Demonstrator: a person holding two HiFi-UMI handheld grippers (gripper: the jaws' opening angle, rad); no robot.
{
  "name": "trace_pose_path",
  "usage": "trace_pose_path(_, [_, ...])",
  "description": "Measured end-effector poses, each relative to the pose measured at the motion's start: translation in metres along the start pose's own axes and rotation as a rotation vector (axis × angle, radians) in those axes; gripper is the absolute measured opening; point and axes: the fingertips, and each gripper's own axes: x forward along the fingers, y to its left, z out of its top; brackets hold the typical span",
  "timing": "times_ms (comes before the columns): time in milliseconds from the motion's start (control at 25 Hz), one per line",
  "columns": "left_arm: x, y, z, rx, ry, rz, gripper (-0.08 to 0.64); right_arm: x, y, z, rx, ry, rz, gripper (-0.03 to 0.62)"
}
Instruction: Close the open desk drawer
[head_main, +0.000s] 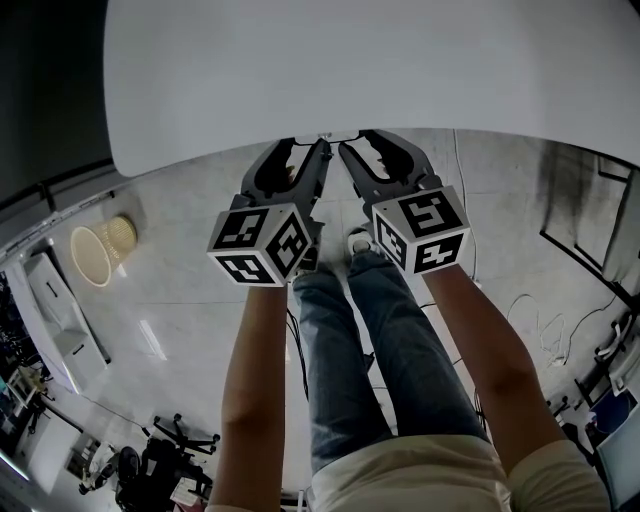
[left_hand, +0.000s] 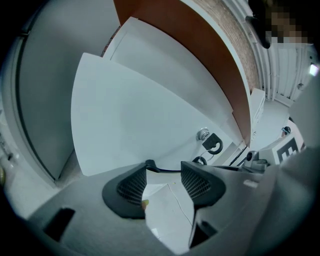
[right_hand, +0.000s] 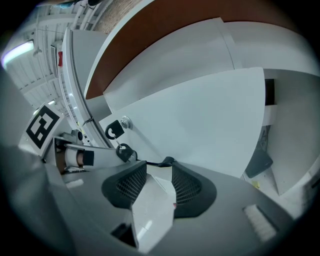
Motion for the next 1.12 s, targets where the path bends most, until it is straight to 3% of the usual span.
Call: trace_pose_path(1120, [0.037, 0.014, 0.036, 0.013, -0.027, -0.001, 0.212, 0.036, -0.025, 0.033, -0.031, -0.035, -0.003, 0.169])
